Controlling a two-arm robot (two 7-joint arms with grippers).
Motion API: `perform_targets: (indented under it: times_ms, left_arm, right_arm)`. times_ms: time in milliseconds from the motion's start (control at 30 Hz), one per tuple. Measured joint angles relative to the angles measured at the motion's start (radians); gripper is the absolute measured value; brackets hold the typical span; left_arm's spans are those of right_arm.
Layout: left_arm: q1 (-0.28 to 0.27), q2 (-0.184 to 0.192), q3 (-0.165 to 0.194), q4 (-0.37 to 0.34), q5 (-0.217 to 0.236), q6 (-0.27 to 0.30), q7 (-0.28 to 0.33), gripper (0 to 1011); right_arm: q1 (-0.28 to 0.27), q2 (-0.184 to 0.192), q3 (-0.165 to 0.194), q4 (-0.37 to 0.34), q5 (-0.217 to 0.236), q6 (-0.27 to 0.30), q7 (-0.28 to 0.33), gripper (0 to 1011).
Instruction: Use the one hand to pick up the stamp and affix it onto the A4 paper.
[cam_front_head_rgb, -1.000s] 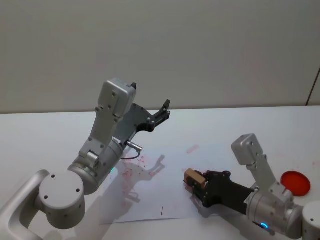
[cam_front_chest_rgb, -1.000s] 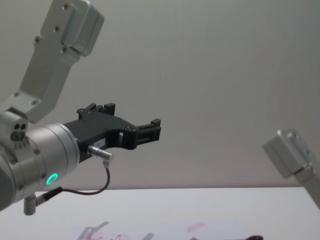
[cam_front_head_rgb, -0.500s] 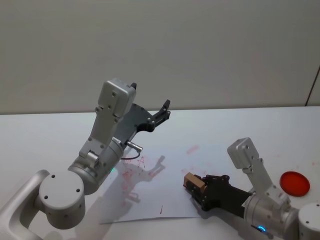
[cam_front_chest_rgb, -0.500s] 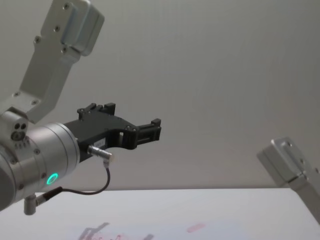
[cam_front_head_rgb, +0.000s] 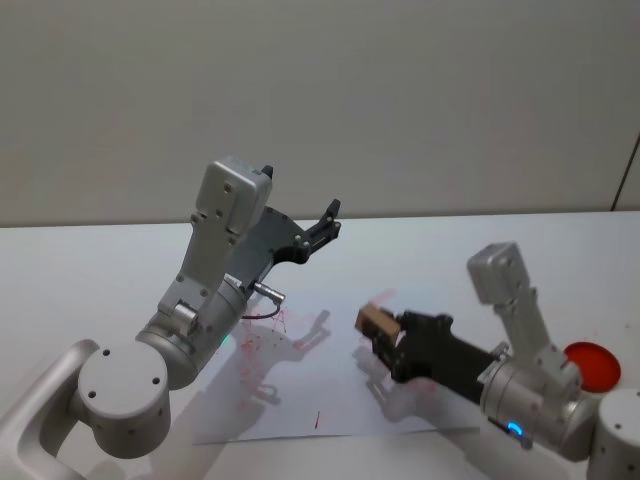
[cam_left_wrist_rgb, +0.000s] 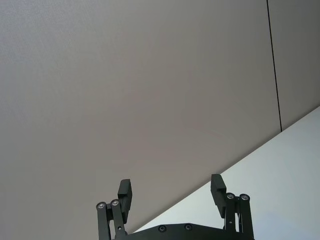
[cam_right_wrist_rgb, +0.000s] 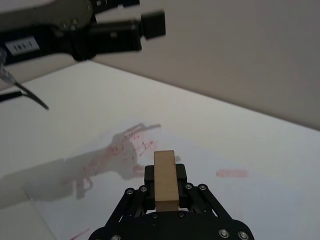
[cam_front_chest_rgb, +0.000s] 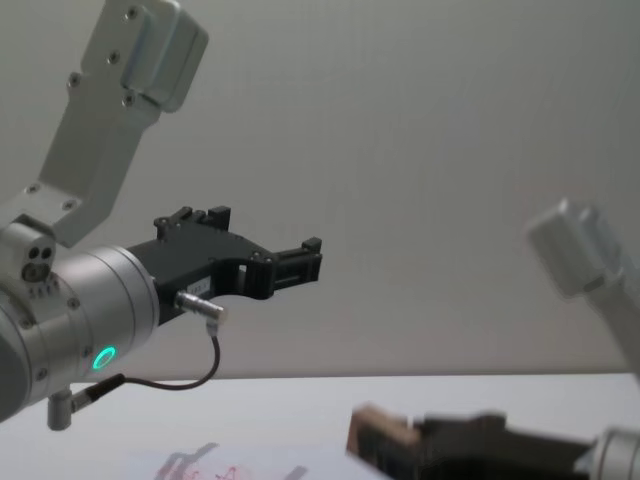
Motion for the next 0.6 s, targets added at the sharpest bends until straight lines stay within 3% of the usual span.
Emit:
perform_targets:
  times_ms: [300,600]
  left_arm:
    - [0.000,0.000,0.000,0.000,0.000,0.000,0.000,1001]
    - [0.000,0.000,0.000,0.000,0.000,0.000,0.000,1001]
  right_arm:
    - [-0.002,0.017,0.030,-0.083,0.073,-0.043,-0.050,220]
    - [-0.057,0.089,0.085,-0.187,0.133,-0.061,-0.142,221]
